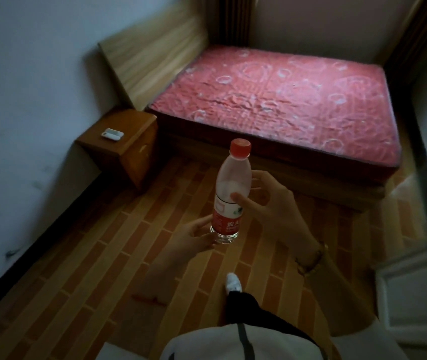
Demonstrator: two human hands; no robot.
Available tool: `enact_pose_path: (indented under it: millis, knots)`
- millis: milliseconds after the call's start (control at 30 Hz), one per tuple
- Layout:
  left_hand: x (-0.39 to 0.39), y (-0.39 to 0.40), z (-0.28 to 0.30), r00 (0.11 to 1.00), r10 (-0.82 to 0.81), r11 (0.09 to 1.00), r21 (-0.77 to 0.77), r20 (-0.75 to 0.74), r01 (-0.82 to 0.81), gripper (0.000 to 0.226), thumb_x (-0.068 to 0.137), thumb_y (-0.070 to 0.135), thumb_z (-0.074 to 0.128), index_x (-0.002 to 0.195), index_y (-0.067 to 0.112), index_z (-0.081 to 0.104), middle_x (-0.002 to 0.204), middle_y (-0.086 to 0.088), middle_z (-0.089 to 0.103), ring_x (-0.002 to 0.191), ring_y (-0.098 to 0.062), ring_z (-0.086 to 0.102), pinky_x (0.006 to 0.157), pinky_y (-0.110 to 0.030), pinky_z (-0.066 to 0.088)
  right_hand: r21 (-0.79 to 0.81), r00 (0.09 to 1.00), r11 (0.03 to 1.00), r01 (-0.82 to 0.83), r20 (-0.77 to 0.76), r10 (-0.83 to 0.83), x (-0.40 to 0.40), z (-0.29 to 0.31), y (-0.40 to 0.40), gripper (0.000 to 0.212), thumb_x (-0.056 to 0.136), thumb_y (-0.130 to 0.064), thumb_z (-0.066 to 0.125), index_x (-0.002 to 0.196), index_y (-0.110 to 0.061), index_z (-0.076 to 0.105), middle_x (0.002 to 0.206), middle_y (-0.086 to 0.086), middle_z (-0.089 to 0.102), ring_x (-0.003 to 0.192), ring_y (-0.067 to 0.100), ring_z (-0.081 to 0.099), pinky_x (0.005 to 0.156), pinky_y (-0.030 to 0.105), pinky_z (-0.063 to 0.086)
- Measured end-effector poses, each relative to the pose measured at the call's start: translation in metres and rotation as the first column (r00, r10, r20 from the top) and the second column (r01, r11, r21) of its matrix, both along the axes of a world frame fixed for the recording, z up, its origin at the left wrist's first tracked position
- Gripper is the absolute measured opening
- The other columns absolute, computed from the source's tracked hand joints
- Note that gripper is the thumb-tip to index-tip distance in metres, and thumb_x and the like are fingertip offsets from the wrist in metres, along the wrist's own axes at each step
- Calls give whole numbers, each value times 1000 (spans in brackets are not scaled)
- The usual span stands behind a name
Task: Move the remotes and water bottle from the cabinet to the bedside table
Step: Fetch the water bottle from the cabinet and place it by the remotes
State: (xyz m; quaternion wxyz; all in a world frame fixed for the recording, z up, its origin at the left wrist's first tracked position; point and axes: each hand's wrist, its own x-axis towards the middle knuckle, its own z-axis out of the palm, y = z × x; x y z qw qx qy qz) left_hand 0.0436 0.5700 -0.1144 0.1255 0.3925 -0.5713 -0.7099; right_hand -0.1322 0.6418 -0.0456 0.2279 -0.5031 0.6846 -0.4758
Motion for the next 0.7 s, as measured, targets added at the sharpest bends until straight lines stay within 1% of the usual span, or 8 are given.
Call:
enact_pose_path:
  millis: [100, 167, 233, 333, 467, 533, 600, 700]
  knots:
    - [-29, -53, 10, 997, 76, 997, -14, -29, -76, 46, 88, 1, 57, 132, 13, 51, 104, -7, 68, 82, -9, 68, 78, -25, 54, -19, 998, 998, -63, -22, 63, -31, 10, -66, 51, 77, -36, 72, 121, -17, 55, 103, -13, 64, 89, -8, 63, 68, 4, 48]
    - [-46, -86, 14, 987, 151, 988, -9, -48, -152, 47, 88, 3, 60, 134, 8, 51, 114, -16, 66, 95, -20, 66, 91, -39, 51, -22, 993, 993, -112, -32, 112, -48, 15, -108, 51, 78, -35, 72, 122, -17, 55, 104, -12, 64, 90, -6, 63, 69, 5, 50]
    - [-57, -116, 19, 979, 195, 981, 5, -58, -195, 48, 84, 14, 67, 131, 13, 55, 123, -17, 64, 108, -29, 63, 99, -47, 46, -16, 987, 987, -157, -33, 157, -62, 18, -148, 50, 78, -34, 72, 123, -18, 54, 107, -8, 66, 93, -1, 64, 72, 9, 53]
    - [-67, -159, 20, 971, 236, 972, -5, -39, -236, 34, 89, 17, 62, 122, 25, 61, 122, -5, 67, 112, -25, 64, 95, -38, 50, 0, 972, 973, -232, -22, 232, -76, 19, -203, 50, 80, -33, 71, 123, -17, 53, 110, -6, 65, 95, 1, 65, 73, 10, 54]
    - [-74, -217, 16, 954, 300, 954, -34, 18, -299, 43, 88, 20, 62, 131, 18, 55, 121, 1, 66, 109, -17, 64, 82, -21, 56, 11, 949, 948, -317, 0, 317, -88, 13, -272, 50, 80, -34, 70, 124, -17, 53, 110, -8, 65, 96, -1, 64, 75, 9, 53]
    - [-77, -247, 11, 934, 357, 934, -18, -2, -357, 43, 85, 18, 65, 127, 16, 57, 117, -2, 68, 110, -24, 65, 87, -30, 56, 14, 939, 939, -345, 4, 345, -91, 8, -310, 50, 80, -35, 70, 124, -18, 53, 111, -7, 66, 96, 0, 65, 77, 12, 54]
    - [-80, -279, 6, 915, 402, 915, -1, -3, -402, 39, 77, 25, 75, 115, 24, 66, 109, 1, 72, 107, -26, 66, 91, -40, 54, 22, 930, 930, -367, 19, 367, -93, 1, -350, 50, 80, -35, 70, 124, -18, 54, 113, -6, 67, 97, 3, 66, 79, 17, 56]
    - [-82, -336, -2, 895, 446, 895, 24, -5, -446, 23, 79, 18, 73, 95, 34, 68, 100, 5, 73, 96, -17, 68, 88, -36, 54, 29, 917, 916, -400, 23, 399, -93, -6, -413, 50, 79, -36, 70, 124, -18, 54, 113, -5, 67, 97, 4, 66, 79, 21, 58]
